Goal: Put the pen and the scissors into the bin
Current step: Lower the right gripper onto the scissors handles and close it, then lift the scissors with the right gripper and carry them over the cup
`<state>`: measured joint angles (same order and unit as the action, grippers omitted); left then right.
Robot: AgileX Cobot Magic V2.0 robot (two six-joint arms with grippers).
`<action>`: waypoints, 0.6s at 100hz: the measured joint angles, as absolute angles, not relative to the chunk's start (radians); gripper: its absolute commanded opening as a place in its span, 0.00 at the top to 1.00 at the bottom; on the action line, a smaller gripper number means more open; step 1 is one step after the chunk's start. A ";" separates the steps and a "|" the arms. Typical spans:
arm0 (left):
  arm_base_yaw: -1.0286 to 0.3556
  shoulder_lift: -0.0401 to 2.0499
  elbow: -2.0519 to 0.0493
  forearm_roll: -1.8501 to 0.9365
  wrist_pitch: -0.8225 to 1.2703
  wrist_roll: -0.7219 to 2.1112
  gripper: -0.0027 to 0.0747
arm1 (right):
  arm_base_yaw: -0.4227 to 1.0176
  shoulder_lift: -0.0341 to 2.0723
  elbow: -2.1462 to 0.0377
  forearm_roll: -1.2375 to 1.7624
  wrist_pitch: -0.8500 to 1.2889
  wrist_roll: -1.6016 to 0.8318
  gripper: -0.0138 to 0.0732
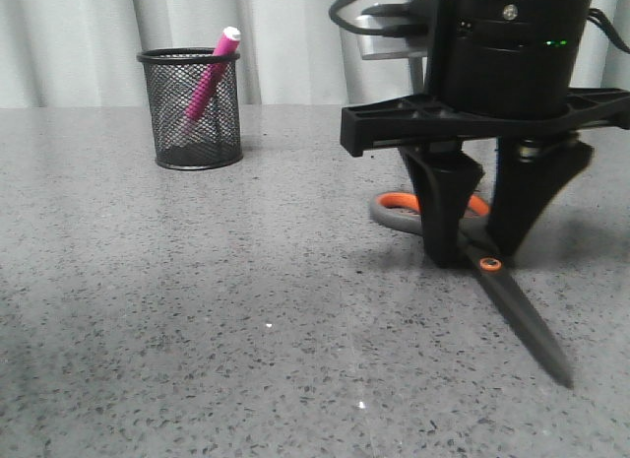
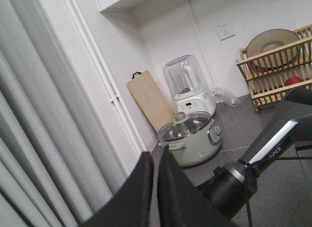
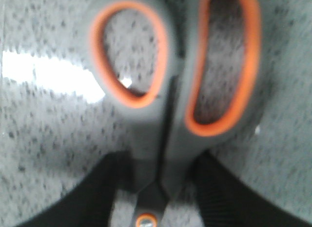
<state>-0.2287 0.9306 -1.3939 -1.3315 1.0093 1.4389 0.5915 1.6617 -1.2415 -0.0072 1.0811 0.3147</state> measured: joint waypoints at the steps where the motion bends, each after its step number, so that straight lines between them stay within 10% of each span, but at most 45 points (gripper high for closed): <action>1: -0.229 0.931 -1.394 -1.331 1.009 1.439 0.97 | 0.591 1.664 -1.244 -0.008 1.078 0.315 0.72; 10: -0.229 0.931 -1.394 -1.331 1.009 1.439 0.97 | 0.591 1.668 -1.245 -0.016 1.073 0.315 0.93; 60: -0.229 0.929 -1.394 -1.329 1.011 1.439 0.97 | 0.591 1.551 -1.360 -0.086 0.743 0.315 0.92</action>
